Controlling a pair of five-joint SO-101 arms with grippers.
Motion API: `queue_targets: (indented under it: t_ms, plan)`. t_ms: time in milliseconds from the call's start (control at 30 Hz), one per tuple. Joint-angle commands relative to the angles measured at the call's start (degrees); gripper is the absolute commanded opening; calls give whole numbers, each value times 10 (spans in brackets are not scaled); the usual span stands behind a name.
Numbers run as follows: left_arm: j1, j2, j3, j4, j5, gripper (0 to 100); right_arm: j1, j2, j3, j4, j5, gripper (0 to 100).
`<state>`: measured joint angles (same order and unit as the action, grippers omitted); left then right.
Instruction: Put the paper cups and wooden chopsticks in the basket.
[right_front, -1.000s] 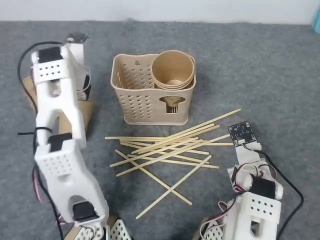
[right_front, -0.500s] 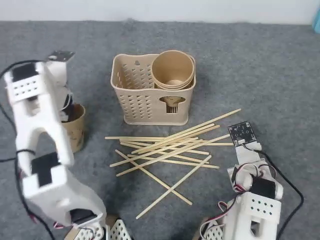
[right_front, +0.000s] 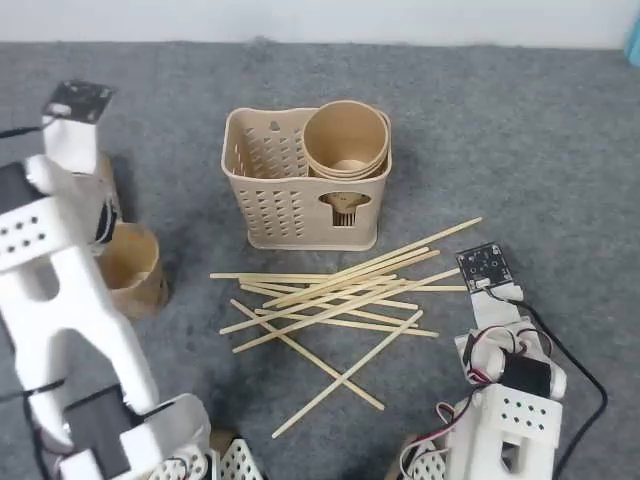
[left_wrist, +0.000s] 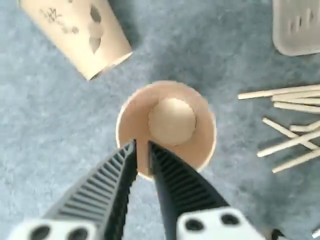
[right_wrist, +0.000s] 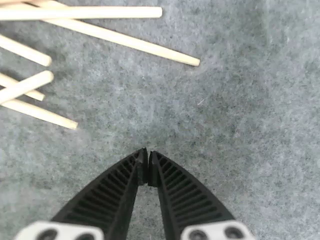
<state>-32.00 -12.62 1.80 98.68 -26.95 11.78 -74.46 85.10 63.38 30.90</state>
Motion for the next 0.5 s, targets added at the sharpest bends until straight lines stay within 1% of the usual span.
queue_targets:
  t_ms: [0, 67, 267, 367, 467]
  plan:
    - [-26, -27, 3, 18, -4, 163, -2, -10, -2, -5, 9, 22]
    - [-52, -27, 3, 17, -4, 199, -3, -10, -2, -5, 9, 22]
    - [-101, -26, 17, -23, -6, 166, -3, -10, -2, -4, 9, 22]
    - [-106, -26, 55, -40, -6, 162, -1, -10, -2, -3, 9, 22]
    - [-105, -26, 116, -83, -6, 163, -1, -10, -2, -3, 9, 22]
